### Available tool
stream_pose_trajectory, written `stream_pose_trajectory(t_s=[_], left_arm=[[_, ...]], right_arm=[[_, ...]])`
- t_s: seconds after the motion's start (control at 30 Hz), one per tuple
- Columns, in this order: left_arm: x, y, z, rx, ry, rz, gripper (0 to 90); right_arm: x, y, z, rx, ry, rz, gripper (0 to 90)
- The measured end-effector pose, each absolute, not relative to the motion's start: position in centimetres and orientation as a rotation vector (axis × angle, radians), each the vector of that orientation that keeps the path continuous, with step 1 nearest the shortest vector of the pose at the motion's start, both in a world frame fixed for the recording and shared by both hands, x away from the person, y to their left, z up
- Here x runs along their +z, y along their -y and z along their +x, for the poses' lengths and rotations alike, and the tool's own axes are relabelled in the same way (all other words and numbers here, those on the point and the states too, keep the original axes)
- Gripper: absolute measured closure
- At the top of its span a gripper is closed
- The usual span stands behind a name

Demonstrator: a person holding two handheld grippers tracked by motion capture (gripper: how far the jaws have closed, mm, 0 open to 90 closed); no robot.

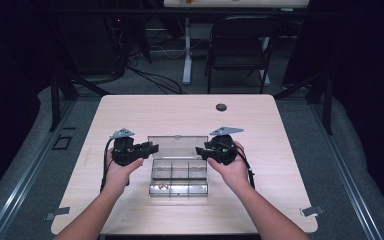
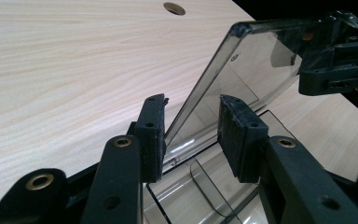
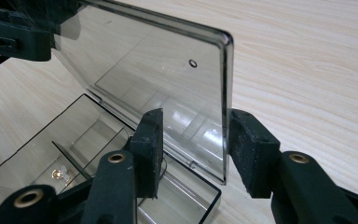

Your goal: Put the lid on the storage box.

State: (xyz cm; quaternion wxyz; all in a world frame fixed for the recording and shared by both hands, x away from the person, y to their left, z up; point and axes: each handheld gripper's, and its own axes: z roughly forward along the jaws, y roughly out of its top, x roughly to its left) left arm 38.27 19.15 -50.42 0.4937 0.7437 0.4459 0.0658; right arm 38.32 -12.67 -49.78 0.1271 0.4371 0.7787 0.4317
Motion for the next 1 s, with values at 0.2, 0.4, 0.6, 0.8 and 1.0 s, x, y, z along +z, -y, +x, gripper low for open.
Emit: stream_pose_trajectory(t_s=[0.2, 0.4, 0.6, 0.8, 1.0], left_arm=[[-50.1, -19.4, 37.7, 0.171, -1.068, 1.794, 61.9], [-49.5, -19.6, 37.1, 0.182, -1.041, 1.800, 62.4], [-49.0, -20.0, 36.4, 0.191, -1.025, 1.802, 63.6], [-48.6, -20.5, 35.5, 0.204, -1.001, 1.810, 64.8], [-48.0, -21.0, 34.7, 0.217, -0.991, 1.821, 67.5]], right_arm=[[-49.9, 12.7, 37.9, 1.260, -2.257, 1.272, 57.5], [-49.9, 12.8, 37.7, 1.256, -2.261, 1.271, 59.5], [-50.0, 13.0, 37.4, 1.273, -2.259, 1.269, 59.2], [-50.1, 13.0, 36.9, 1.266, -2.266, 1.249, 58.7], [-50.2, 13.1, 36.5, 1.259, -2.270, 1.237, 58.0]])
